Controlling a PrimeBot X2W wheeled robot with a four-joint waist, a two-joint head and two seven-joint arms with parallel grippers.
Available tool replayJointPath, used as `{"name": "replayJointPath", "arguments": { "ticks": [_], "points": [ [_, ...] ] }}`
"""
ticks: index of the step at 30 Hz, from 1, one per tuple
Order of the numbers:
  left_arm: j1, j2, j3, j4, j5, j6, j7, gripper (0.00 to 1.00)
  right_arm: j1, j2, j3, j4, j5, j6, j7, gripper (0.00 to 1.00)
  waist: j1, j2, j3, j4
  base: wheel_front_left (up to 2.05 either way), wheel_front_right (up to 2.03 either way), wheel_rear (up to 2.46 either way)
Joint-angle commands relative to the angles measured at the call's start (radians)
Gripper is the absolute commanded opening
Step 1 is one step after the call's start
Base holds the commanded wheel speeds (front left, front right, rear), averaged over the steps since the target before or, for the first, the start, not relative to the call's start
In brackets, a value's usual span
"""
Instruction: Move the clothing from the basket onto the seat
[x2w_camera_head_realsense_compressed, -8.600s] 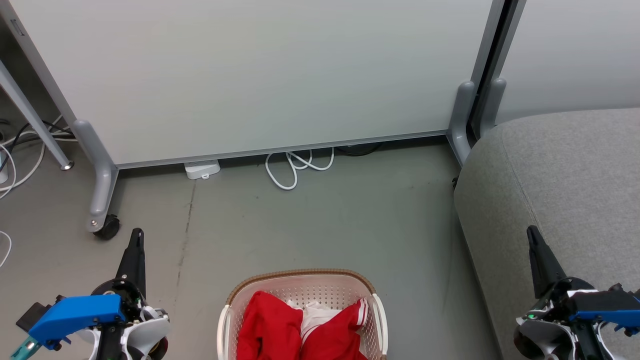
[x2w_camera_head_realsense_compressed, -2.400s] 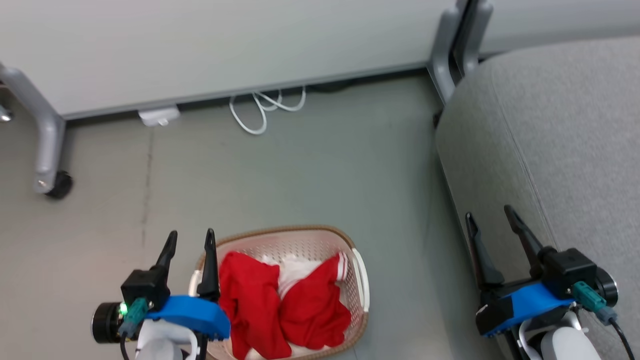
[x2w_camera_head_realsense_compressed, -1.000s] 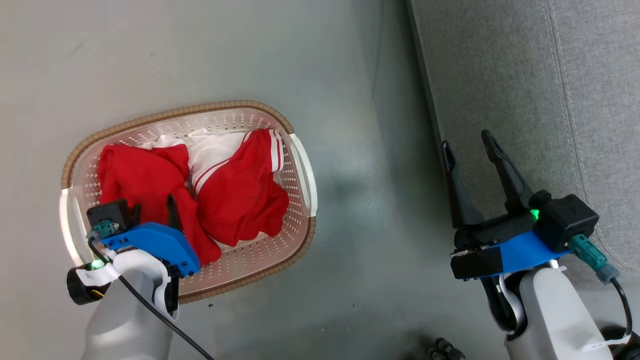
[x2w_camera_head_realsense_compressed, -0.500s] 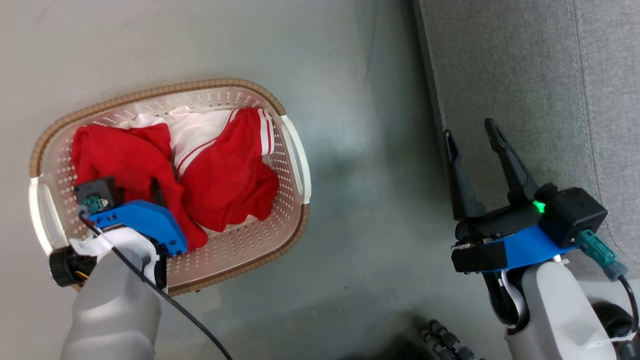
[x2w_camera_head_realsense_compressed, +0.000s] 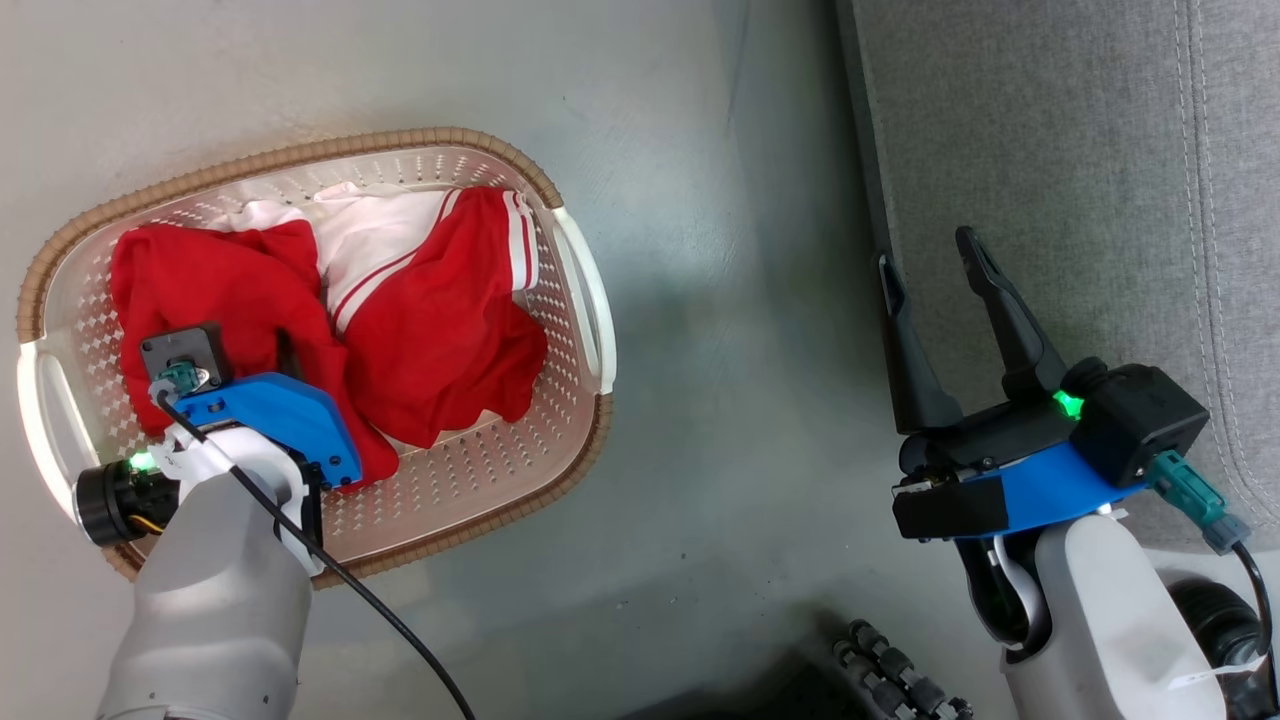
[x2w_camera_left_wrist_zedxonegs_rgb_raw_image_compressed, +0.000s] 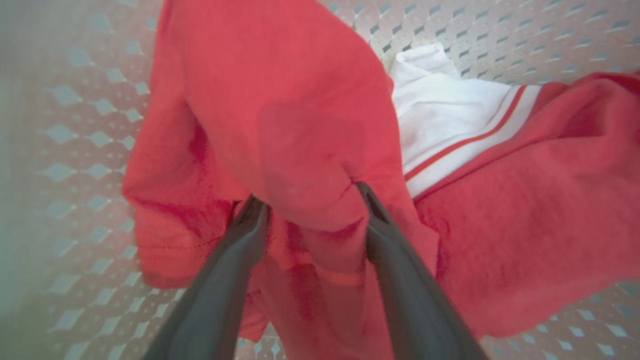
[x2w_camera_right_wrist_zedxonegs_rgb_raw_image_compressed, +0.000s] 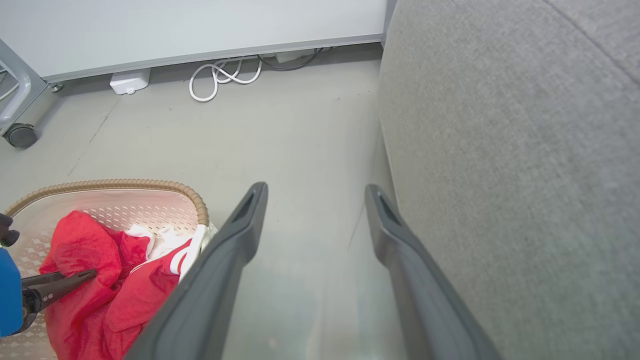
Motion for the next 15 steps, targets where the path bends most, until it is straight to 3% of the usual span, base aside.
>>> {"name": "replayJointPath", "arguments": {
  "ticks": [1,10,15],
  "points": [
    [-0.019,0.011,-0.003,0.004,0.006,0.0,-0.008,0.0,-0.013,-0.001,0.002,0.002,0.011,0.0,-0.005,1.0,-0.0001,0.0,-0.003,-0.001,0.0,0.0,0.0],
    [-0.015,0.006,-0.017,0.017,-0.005,-0.008,-0.01,0.0,-0.01,-0.001,0.006,0.004,0.014,0.0,-0.005,1.0,-0.0001,0.0,-0.014,-0.003,0.0,0.0,0.0],
    [-0.01,0.021,-0.019,0.024,-0.016,-0.038,-0.013,0.0,-0.008,-0.001,0.006,0.003,0.008,0.0,-0.005,1.0,-0.0001,0.0,-0.028,0.001,0.0,0.0,0.0]
  ]
}}
